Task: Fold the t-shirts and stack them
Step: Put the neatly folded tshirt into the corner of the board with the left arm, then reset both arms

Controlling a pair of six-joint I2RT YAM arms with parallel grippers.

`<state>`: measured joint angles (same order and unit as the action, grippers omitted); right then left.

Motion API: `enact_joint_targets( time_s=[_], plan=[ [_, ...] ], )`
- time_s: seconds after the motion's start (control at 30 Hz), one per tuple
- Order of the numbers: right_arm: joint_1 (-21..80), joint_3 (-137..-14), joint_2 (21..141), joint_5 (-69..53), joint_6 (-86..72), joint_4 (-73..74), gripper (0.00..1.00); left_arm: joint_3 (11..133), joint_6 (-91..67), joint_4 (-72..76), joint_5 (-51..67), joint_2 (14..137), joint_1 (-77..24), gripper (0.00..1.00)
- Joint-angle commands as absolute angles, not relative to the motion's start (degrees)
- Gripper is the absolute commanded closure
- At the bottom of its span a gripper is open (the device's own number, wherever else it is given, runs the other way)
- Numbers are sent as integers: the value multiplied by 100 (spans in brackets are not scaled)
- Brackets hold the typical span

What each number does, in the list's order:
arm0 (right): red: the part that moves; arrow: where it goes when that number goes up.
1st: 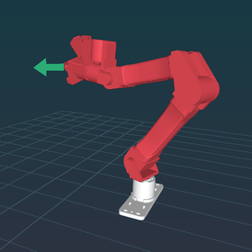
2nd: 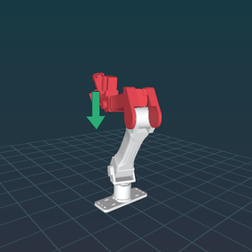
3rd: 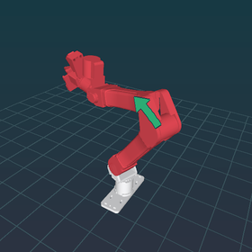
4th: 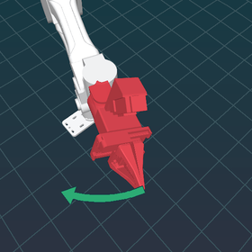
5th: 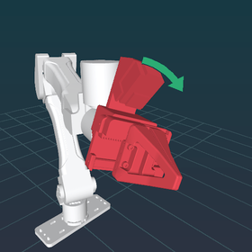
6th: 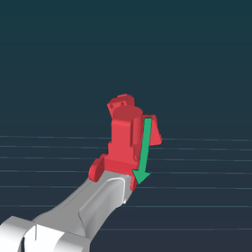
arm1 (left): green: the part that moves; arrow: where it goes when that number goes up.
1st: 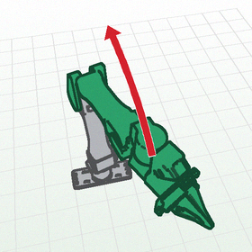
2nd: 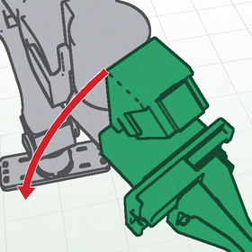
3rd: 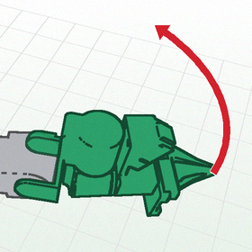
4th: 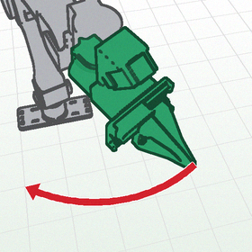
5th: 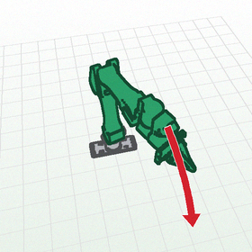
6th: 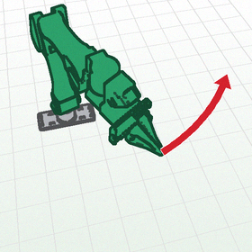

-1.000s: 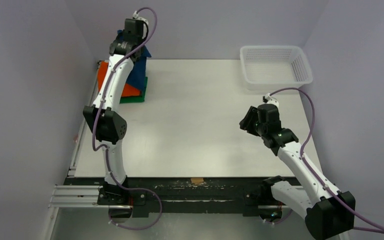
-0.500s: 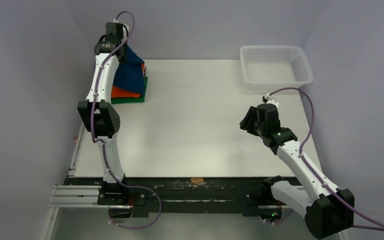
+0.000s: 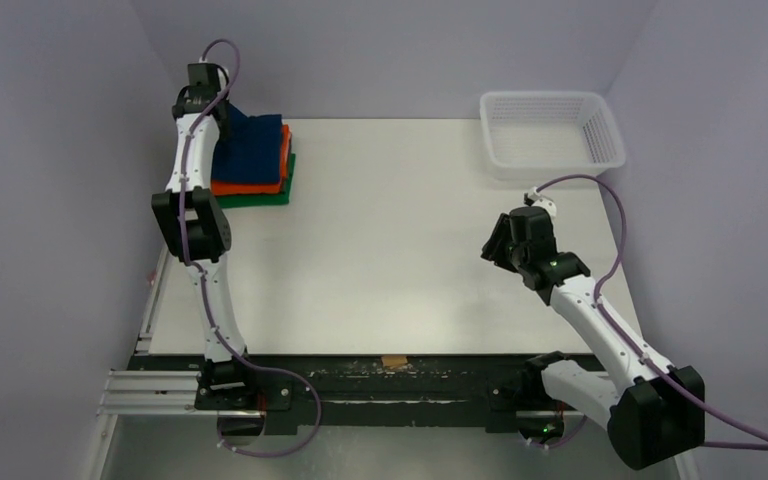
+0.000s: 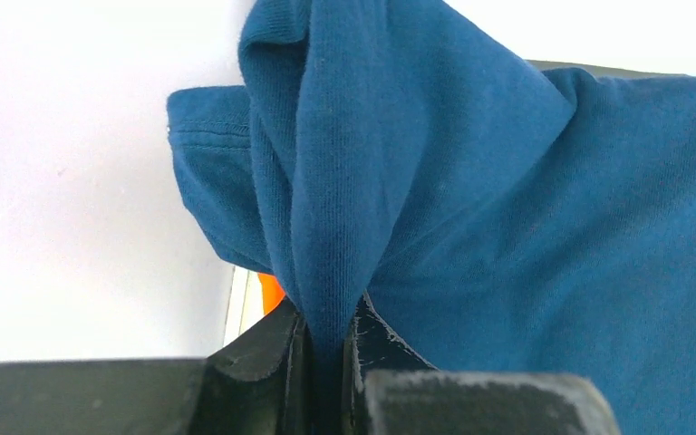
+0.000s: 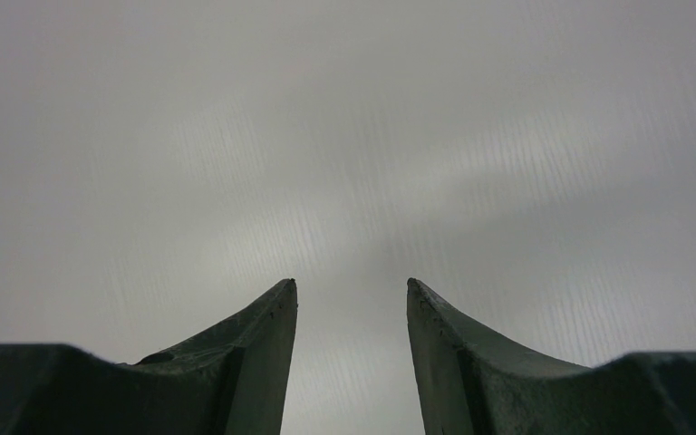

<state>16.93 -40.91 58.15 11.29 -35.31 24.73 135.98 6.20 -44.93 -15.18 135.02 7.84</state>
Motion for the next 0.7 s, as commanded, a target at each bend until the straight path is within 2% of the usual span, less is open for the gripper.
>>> enact_joint_targets(
  time_s=[0.0,0.03,0.07,0.17,0.2,0.3,0.37,0.57,0.67],
  plan=[
    [1686,-4323,5864,1361,-3480,2417,53,14025,510,-3841,-1461,13555,823,94],
    [1687,-4331,5882,1362,-3480,2417,53,14004,487,-3830,-1482,13553,825,89],
    [1687,-4337,5905,1370,-3480,2420,53,13969,450,-3808,-1516,13549,826,78],
    [1688,-4367,5945,1403,-3471,2446,52,13929,308,-3782,-1832,13474,826,6],
    [1688,-4376,5950,1420,-3476,2464,52,13934,172,-3781,-2031,13411,818,1],
    [1686,-4378,5920,1532,-3540,2486,51,13932,-721,-4096,-2704,12974,790,0],
    [1686,-4340,5878,1547,-3576,2425,51,13717,-1195,-4353,-2612,12450,703,0],
    [1687,-4249,5667,1690,-3695,2457,51,12284,-2011,-4389,-1691,10494,118,0],
    [1687,-4128,5446,1725,-3775,2502,50,11112,-2443,-4425,-1171,9512,-202,0]
  ],
)
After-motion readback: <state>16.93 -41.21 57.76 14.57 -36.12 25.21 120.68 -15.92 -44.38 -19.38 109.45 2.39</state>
